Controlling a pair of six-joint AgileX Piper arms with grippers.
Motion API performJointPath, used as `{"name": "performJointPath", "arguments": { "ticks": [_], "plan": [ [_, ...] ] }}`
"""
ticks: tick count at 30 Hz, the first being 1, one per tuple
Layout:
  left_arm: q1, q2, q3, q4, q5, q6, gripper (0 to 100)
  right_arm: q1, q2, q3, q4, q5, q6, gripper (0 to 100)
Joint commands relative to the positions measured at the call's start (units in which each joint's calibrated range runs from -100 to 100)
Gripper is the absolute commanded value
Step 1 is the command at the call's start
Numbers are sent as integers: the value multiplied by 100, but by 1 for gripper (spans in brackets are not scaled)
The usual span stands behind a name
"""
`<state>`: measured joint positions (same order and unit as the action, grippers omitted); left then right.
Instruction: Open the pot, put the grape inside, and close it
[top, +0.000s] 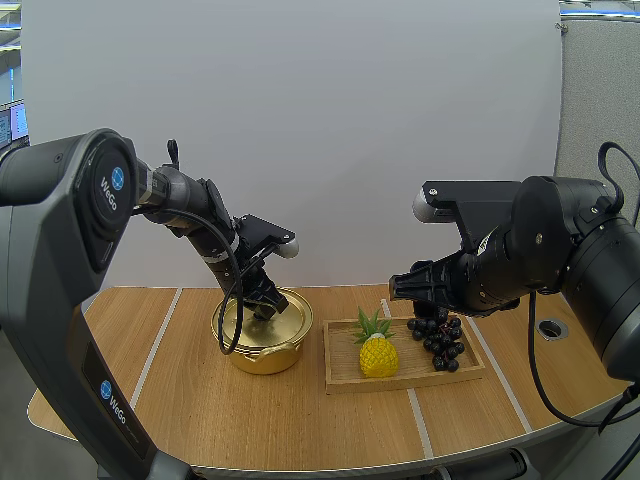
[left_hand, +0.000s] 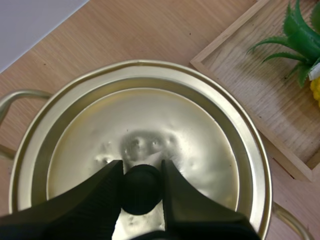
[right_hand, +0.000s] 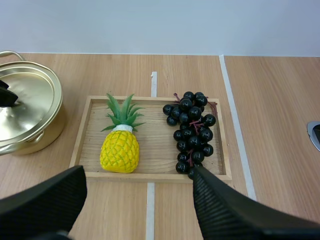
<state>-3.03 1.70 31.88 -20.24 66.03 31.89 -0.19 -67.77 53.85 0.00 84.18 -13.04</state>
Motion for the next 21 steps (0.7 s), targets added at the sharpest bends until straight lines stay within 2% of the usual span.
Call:
{"name": "performJointPath", "arguments": {
  "ticks": [1,10,21],
  "plan": [
    [-27,-110,-80,314,289,-233,0,-22,-10,-45,0,28,0,100],
    [-27,-1083,-1081,630,1108,-498,0,-22,-10,-45,0,28,0,100],
    [-27,-2442,-2669,630,1116,-677,0,-22,-10,-45,0,28,0,100]
  ]
}}
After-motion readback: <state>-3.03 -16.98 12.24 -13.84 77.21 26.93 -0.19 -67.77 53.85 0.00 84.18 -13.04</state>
